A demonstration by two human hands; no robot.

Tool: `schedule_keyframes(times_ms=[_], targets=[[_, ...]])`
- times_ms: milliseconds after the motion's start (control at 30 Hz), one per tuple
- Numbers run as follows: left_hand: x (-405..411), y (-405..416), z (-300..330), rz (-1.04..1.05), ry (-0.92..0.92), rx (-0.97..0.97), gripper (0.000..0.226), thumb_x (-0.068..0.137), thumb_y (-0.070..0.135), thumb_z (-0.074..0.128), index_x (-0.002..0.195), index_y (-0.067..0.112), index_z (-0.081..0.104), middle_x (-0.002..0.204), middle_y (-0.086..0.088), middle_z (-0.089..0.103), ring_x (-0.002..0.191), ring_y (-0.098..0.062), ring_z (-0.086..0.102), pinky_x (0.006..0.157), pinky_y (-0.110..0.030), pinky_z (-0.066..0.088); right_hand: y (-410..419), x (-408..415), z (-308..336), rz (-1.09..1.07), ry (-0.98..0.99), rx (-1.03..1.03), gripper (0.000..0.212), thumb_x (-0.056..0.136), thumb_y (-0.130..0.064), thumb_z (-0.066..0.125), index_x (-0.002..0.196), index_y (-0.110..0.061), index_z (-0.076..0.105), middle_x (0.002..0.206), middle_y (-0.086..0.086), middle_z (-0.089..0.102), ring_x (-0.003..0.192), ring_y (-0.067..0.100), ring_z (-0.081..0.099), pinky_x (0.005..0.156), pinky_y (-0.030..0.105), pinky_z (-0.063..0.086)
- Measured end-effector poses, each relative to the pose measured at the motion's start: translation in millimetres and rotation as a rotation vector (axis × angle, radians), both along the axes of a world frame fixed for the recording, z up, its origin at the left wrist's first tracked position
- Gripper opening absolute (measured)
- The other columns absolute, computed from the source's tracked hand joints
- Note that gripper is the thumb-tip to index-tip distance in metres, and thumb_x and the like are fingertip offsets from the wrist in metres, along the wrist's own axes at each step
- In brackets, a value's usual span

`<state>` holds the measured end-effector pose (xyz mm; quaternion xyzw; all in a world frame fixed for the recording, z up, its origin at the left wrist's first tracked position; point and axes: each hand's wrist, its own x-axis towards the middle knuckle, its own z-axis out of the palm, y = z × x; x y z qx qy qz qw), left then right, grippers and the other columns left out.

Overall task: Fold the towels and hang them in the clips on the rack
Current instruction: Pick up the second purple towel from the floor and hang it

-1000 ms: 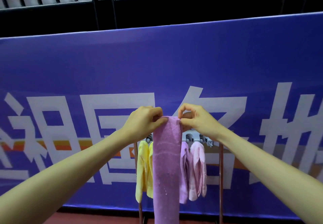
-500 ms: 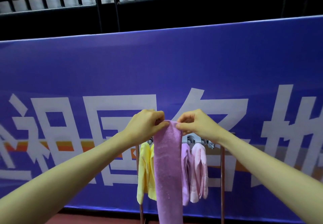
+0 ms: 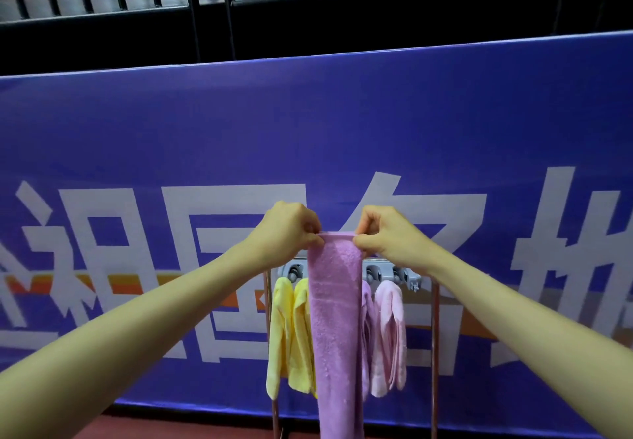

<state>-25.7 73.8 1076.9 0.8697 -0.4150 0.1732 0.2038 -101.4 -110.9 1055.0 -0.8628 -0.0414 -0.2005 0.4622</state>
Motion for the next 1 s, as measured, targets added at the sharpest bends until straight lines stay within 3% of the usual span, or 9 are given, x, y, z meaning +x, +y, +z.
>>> schedule_keyframes(times_ms=[100, 233, 333, 467, 533, 633, 800, 867, 1000], targets=[[1.3, -5.8, 0.5, 0.029, 0.029, 0.018, 0.016, 0.085, 0.017, 0.065, 0.096, 0.01, 0.074, 0.094, -0.006, 0.072, 0.082, -0.021, 0.064, 0.078, -0.037, 0.055, 0.8, 5.7, -2.8, -0.002, -0.015, 0.004, 0.016, 0.078, 0.005, 0.057, 0.081, -0.01, 0.053, 0.064, 0.008, 0.061, 0.058, 0.016, 0.058, 0.064, 0.03, 0.054], [0.9, -12.2, -3.1, 0.054, 0.073, -0.016, 0.016, 0.087, 0.018, 0.065, 0.1, 0.011, 0.07, 0.106, -0.009, 0.06, 0.089, -0.024, 0.059, 0.082, -0.036, 0.052, -1.2, 9.9, -3.8, 0.015, -0.011, -0.018, 0.024, 0.082, 0.002, 0.055, 0.101, -0.007, 0.065, 0.069, 0.008, 0.067, 0.06, 0.012, 0.06, 0.066, 0.026, 0.054], [4.5, -13.1, -6.9, 0.084, 0.118, 0.015, 0.019, 0.088, 0.026, 0.065, 0.102, 0.015, 0.067, 0.109, -0.006, 0.04, 0.094, -0.026, 0.053, 0.084, -0.033, 0.046, -3.0, 8.3, -3.7, 0.032, 0.008, -0.037, 0.013, 0.083, -0.001, 0.059, 0.087, -0.005, 0.071, 0.076, 0.013, 0.071, 0.065, 0.012, 0.062, 0.064, 0.025, 0.054], [2.0, -16.7, -13.7, 0.045, 0.171, 0.038, 0.017, 0.094, 0.025, 0.055, 0.102, 0.01, 0.061, 0.102, -0.009, 0.063, 0.088, -0.024, 0.061, 0.077, -0.036, 0.052, -4.4, 8.9, -6.4, 0.006, 0.026, -0.045, 0.007, 0.081, -0.009, 0.069, 0.075, -0.012, 0.067, 0.062, 0.0, 0.065, 0.057, 0.006, 0.057, 0.057, 0.022, 0.048], [-1.2, -17.7, -14.1, 0.014, 0.163, -0.018, 0.014, 0.093, 0.024, 0.056, 0.097, 0.01, 0.059, 0.094, -0.007, 0.065, 0.081, -0.021, 0.062, 0.07, -0.034, 0.053, -6.7, 11.5, -6.1, -0.013, 0.033, -0.057, 0.004, 0.08, -0.011, 0.072, 0.078, -0.012, 0.069, 0.065, 0.002, 0.065, 0.06, 0.008, 0.058, 0.059, 0.024, 0.05], [-1.3, -15.7, -13.0, -0.072, 0.193, -0.118, 0.009, 0.088, 0.018, 0.064, 0.089, 0.015, 0.055, 0.088, -0.002, 0.063, 0.074, -0.015, 0.059, 0.054, -0.017, 0.043, -12.0, 12.9, -1.8, -0.037, 0.022, -0.208, 0.011, 0.081, -0.016, 0.071, 0.09, -0.014, 0.075, 0.075, 0.003, 0.07, 0.068, 0.009, 0.062, 0.067, 0.027, 0.054], [-1.6, -15.2, -19.8, -0.17, 0.346, -0.406, 0.021, 0.083, 0.006, 0.065, 0.096, 0.01, 0.049, 0.087, -0.001, 0.057, 0.069, -0.014, 0.053, 0.047, -0.01, 0.041, -6.7, 14.6, 13.8, -0.106, -0.203, -0.318, 0.009, 0.084, -0.01, 0.064, 0.081, -0.013, 0.071, 0.066, -0.009, 0.062, 0.06, 0.002, 0.052, 0.061, 0.018, 0.04], [-2.7, -14.5, -23.3, -0.183, 0.534, -0.529, 0.025, 0.087, 0.011, 0.064, 0.106, 0.011, 0.048, 0.094, 0.004, 0.057, 0.077, -0.007, 0.057, 0.052, -0.009, 0.045, -6.5, 18.1, 23.3, -0.113, -0.252, -0.281, 0.009, 0.085, -0.009, 0.063, 0.081, -0.013, 0.07, 0.07, -0.007, 0.063, 0.065, 0.008, 0.054, 0.066, 0.023, 0.044], [4.7, -10.3, -52.5, -0.234, 0.821, -0.47, 0.026, 0.091, 0.023, 0.061, 0.117, 0.022, 0.056, 0.109, 0.006, 0.067, 0.098, -0.006, 0.066, 0.079, -0.018, 0.053, -7.8, 23.4, 42.9, -0.071, -0.297, -0.21, 0.008, 0.086, -0.009, 0.063, 0.083, -0.012, 0.07, 0.075, -0.001, 0.067, 0.071, 0.013, 0.059, 0.072, 0.034, 0.051]])
